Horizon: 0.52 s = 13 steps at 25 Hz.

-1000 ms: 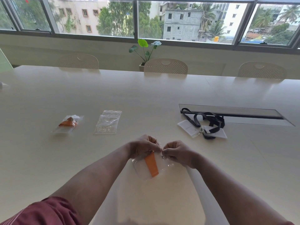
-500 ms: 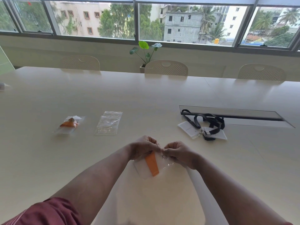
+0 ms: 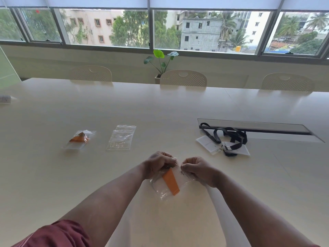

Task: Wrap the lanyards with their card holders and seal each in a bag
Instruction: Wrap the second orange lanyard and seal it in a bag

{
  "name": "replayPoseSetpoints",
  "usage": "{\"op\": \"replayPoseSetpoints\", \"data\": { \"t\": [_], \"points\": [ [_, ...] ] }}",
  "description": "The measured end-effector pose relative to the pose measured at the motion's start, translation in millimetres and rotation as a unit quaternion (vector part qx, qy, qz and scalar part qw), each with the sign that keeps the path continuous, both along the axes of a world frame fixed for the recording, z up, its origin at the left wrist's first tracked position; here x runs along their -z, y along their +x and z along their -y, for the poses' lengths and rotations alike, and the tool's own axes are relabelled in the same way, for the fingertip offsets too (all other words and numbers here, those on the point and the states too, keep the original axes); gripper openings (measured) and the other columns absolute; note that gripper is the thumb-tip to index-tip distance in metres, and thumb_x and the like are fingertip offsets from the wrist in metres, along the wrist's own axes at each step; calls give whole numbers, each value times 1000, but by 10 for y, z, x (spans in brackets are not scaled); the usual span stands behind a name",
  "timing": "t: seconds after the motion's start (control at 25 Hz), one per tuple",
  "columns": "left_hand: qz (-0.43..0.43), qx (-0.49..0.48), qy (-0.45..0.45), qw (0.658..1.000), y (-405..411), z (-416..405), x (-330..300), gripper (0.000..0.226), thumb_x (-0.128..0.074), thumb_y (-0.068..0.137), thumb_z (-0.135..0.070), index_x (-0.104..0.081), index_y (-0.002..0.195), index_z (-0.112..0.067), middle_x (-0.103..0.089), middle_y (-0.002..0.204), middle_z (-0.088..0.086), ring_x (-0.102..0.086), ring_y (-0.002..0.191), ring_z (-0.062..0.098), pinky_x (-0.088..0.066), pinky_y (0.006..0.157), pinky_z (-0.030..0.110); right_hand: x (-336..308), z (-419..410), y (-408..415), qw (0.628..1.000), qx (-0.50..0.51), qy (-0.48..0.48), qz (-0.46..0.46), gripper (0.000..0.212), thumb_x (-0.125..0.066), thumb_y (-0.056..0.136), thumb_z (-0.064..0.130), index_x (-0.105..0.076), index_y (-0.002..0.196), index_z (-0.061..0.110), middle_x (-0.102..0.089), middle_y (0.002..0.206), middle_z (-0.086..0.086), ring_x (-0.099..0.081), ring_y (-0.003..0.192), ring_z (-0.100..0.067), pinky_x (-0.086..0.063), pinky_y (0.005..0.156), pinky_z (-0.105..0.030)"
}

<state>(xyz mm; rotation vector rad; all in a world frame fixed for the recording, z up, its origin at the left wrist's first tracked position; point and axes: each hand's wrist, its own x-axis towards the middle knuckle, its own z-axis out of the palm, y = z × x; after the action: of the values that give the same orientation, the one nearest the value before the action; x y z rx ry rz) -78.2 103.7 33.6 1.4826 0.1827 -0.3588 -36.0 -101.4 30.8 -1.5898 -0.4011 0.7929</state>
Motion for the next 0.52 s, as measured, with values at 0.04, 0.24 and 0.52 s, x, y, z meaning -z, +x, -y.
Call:
{"op": "replayPoseSetpoints", "data": {
  "t": [0.04,0.24,0.52],
  "points": [
    [-2,-3,-1,1000,-2,0,6,26,-64,94,-7,-73,70,-10,-67,70,7,-60,57,14,-48,54,21,23,-4,-3,1000,4,7,-3,17,-65,96,6,-67,79,7,-57,58,0,-41,45,-6,-30,45,-18],
    [46,-53,19,997,-43,28,91,24,-59,101,-15,-66,80,-7,-55,67,8,-47,54,16,-39,51,26,119,28,-3,998,17,57,-33,14,-79,80,23,-73,87,13,-57,72,-4,-46,61,-8,-37,60,-20],
    [57,-130,7,990,-97,44,42,9,-52,68,-10,-56,76,-11,-56,62,7,-51,49,14,-40,47,22,220,57,15,980,121,158,-26,19,-71,86,-6,-66,103,1,-56,74,-9,-46,53,-10,-39,49,-18]
  ]
}}
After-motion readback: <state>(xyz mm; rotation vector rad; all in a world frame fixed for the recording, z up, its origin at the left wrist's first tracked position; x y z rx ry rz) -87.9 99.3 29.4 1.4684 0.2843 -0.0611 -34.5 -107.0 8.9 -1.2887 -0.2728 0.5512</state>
